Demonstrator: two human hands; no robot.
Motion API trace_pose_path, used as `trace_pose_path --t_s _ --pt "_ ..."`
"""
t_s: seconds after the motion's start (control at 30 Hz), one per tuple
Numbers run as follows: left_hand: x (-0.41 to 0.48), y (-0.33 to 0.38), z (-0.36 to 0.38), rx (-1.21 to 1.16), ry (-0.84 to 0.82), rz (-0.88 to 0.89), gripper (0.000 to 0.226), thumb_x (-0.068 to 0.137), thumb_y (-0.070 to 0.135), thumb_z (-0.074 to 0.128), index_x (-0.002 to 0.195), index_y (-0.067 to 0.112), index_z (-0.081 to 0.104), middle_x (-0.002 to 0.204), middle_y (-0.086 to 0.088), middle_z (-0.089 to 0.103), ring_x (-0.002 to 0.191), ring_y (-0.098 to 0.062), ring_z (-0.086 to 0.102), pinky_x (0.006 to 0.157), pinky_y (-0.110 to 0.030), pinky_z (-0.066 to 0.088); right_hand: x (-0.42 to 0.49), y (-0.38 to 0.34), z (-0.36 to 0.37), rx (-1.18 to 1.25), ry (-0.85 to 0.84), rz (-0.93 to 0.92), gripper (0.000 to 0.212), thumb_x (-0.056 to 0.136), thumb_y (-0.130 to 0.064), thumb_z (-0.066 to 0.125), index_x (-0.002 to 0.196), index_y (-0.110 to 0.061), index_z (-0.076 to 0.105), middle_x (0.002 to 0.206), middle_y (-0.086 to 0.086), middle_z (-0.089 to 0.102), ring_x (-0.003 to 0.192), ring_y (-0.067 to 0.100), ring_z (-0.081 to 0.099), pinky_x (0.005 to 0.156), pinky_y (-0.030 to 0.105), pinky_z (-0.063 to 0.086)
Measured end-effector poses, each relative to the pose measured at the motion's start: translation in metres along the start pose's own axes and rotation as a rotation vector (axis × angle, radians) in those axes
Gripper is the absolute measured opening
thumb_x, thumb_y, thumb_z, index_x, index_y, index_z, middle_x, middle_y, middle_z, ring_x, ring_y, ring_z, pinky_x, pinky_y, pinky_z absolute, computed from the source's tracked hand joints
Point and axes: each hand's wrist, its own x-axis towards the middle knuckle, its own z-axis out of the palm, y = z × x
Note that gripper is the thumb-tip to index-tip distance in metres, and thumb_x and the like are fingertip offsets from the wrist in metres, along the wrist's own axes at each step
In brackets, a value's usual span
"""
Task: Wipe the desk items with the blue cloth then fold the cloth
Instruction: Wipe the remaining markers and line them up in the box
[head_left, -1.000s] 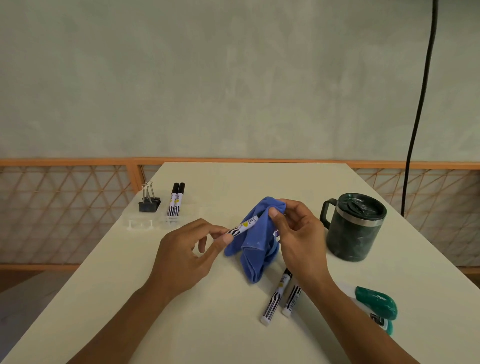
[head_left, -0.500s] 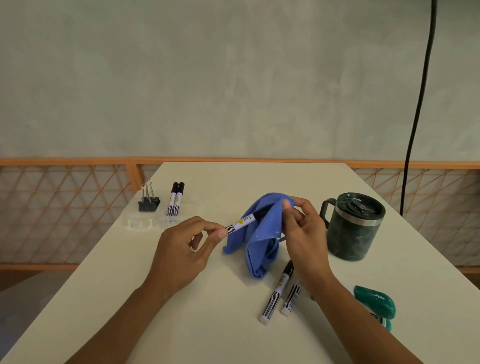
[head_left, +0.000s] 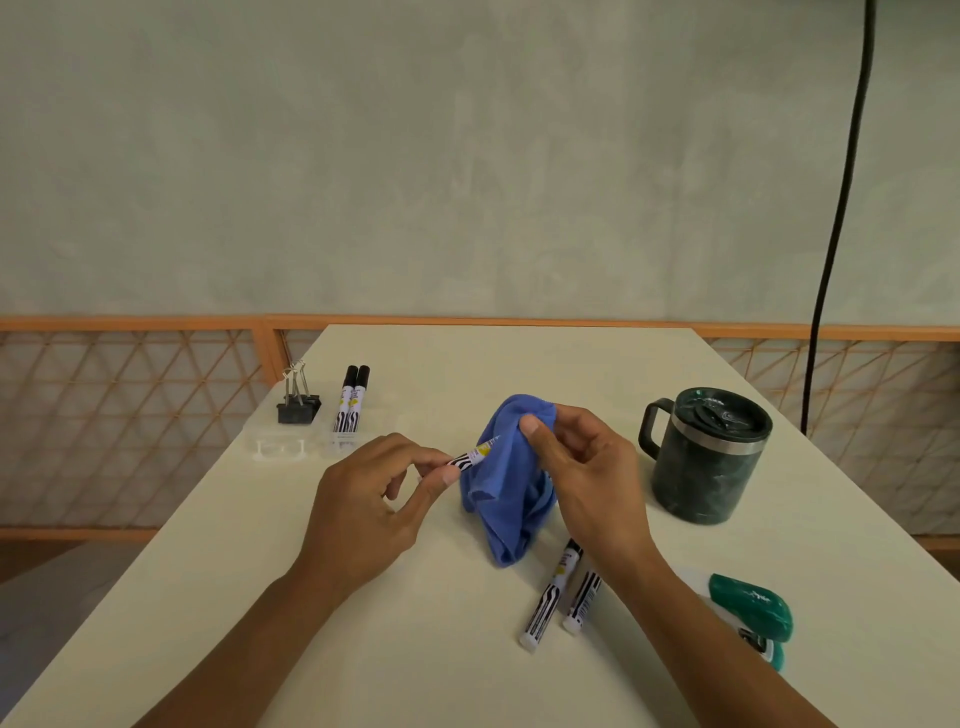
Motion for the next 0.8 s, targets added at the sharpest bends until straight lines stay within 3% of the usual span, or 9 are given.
trace_pose_path --t_s 0.1,0.23,0.37,0.47,0.57,0.67,0.8 --pt "0.0009 -0.0009 0.0005 0.007 0.007 0.020 0.010 0.098 0.034 0.077 0.105 0.028 0.082 0.083 0.019 0.061 0.064 -0.013 0.044 0.059 -0.023 0.039 -0.0002 0.0011 -0.0003 -0.064 0.018 -0.023 0.018 0.102 -0.034 0.069 0.118 -0.026 0.074 0.106 -0.015 0.080 0.101 0.006 0.076 0.089 0.028 0.061" --pt "-0.0005 -0.0006 0.0002 0.024 0.014 0.045 0.011 0.098 0.035 0.078 0.106 0.028 0.082 0.084 0.020 0.061 0.065 -0.009 0.043 0.060 -0.021 0.038 0.0000 0.0001 -0.0005 -0.004 -0.020 -0.030 0.024 0.096 -0.028 0.079 0.118 -0.022 0.073 0.107 -0.012 0.081 0.102 0.008 0.077 0.090 0.025 0.061" --pt "0.0011 -0.0011 0.0005 0.018 0.035 0.038 0.011 0.098 0.035 0.078 0.106 0.028 0.082 0.085 0.019 0.062 0.064 -0.012 0.044 0.057 -0.028 0.042 0.0019 0.0030 -0.0001 -0.075 0.025 -0.020 0.019 0.104 -0.040 0.066 0.117 -0.028 0.072 0.101 -0.009 0.081 0.097 0.015 0.077 0.091 0.041 0.064" --pt "0.0031 0.0017 0.0004 0.023 0.042 0.046 0.013 0.098 0.036 0.078 0.107 0.028 0.082 0.086 0.018 0.063 0.064 -0.013 0.044 0.057 -0.028 0.041 0.0033 0.0044 0.0008 -0.069 0.079 0.010 0.026 0.110 -0.048 0.050 0.117 -0.032 0.069 0.087 0.007 0.076 0.080 0.027 0.071 0.080 0.052 0.060" --pt "0.0033 0.0023 -0.0008 0.038 0.055 0.045 0.013 0.097 0.035 0.080 0.107 0.027 0.082 0.085 0.020 0.060 0.065 -0.013 0.043 0.059 -0.024 0.039 0.0008 0.0050 0.0029 -0.012 0.068 0.001 0.027 0.111 -0.048 0.047 0.108 -0.034 0.070 0.092 0.021 0.068 0.077 0.025 0.060 0.075 0.046 0.053" --pt "0.0033 0.0003 -0.0021 0.060 0.059 0.054 0.015 0.096 0.036 0.081 0.108 0.027 0.081 0.086 0.021 0.058 0.065 -0.012 0.042 0.058 -0.025 0.040 -0.0007 0.0038 0.0033 0.027 0.026 -0.001 0.024 0.111 -0.043 0.049 0.111 -0.035 0.072 0.099 0.009 0.075 0.088 0.025 0.067 0.082 0.044 0.056" --pt "0.0023 -0.0003 -0.0032 0.038 0.060 0.049 0.014 0.095 0.034 0.082 0.108 0.028 0.081 0.087 0.021 0.060 0.065 -0.012 0.043 0.059 -0.026 0.041 -0.0026 -0.0009 0.0044 0.088 -0.037 0.019 0.017 0.104 -0.028 0.066 0.119 -0.024 0.072 0.104 -0.003 0.081 0.099 0.010 0.077 0.082 0.024 0.061"
